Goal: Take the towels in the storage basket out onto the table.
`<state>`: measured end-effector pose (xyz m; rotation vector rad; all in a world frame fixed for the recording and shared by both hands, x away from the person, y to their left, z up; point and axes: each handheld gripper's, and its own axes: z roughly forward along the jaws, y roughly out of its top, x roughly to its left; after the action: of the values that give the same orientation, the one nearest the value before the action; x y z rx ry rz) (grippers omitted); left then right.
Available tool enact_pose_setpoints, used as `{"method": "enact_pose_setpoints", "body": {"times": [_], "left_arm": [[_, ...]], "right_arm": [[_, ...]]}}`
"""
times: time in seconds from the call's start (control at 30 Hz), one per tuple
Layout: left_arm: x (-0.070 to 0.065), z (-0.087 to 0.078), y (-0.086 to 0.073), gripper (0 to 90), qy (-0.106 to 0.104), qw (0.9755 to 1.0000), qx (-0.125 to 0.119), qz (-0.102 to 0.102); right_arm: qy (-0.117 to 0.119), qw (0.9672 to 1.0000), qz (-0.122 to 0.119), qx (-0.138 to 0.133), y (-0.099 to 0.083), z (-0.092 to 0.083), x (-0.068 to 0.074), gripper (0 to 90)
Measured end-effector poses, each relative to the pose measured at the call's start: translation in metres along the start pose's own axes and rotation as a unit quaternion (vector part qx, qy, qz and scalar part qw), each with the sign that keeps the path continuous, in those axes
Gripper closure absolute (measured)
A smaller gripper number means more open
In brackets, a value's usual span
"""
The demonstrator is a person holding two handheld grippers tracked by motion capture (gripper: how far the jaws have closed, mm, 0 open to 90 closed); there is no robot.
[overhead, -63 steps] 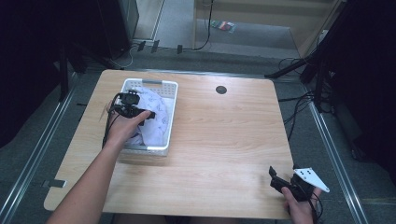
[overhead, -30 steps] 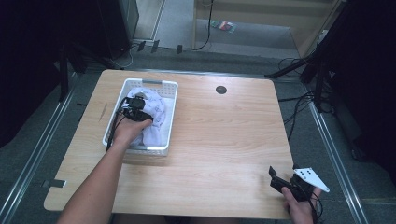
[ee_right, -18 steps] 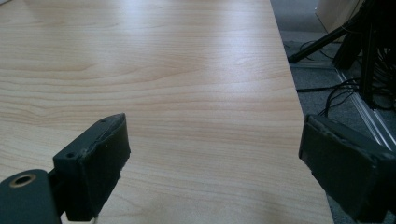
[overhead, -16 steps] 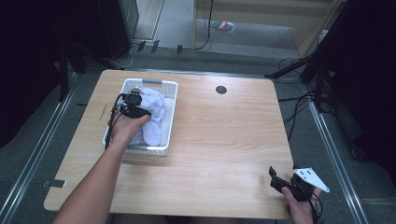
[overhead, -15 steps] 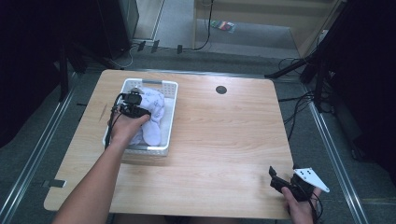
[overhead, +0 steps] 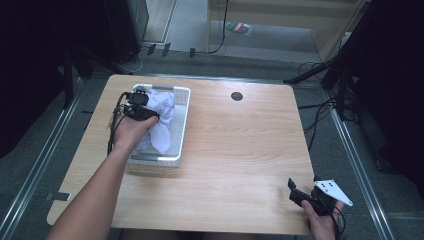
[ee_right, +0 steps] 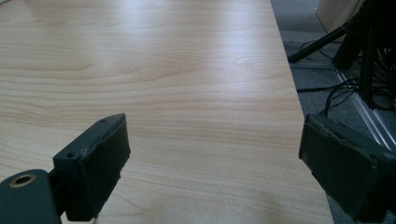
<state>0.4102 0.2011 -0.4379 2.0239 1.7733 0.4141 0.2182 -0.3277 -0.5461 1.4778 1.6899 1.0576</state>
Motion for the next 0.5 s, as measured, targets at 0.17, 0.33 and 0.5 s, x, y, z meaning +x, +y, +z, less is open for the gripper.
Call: {"method": "enact_pose_setpoints", "body": {"times": [0.17,0.33,0.5], "left_arm": [[-0.001,-0.015,0.005,49.5,0.003,0.9999,-0.011,0.0],[-0.004,-0.03,0.012,49.3,0.004,0.9998,-0.017,0.006],[-0.008,-0.039,0.016,49.2,0.005,0.9997,-0.023,0.01]], "right_arm": [[0.0,1.0,0.0,0.0,0.0,0.0,0.0,8.7],[-0.001,1.0,0.0,0.0,0.0,0.0,0.0,8.7],[0.0,1.0,-0.002,-0.001,0.0,0.0,0.0,8.7]]}}
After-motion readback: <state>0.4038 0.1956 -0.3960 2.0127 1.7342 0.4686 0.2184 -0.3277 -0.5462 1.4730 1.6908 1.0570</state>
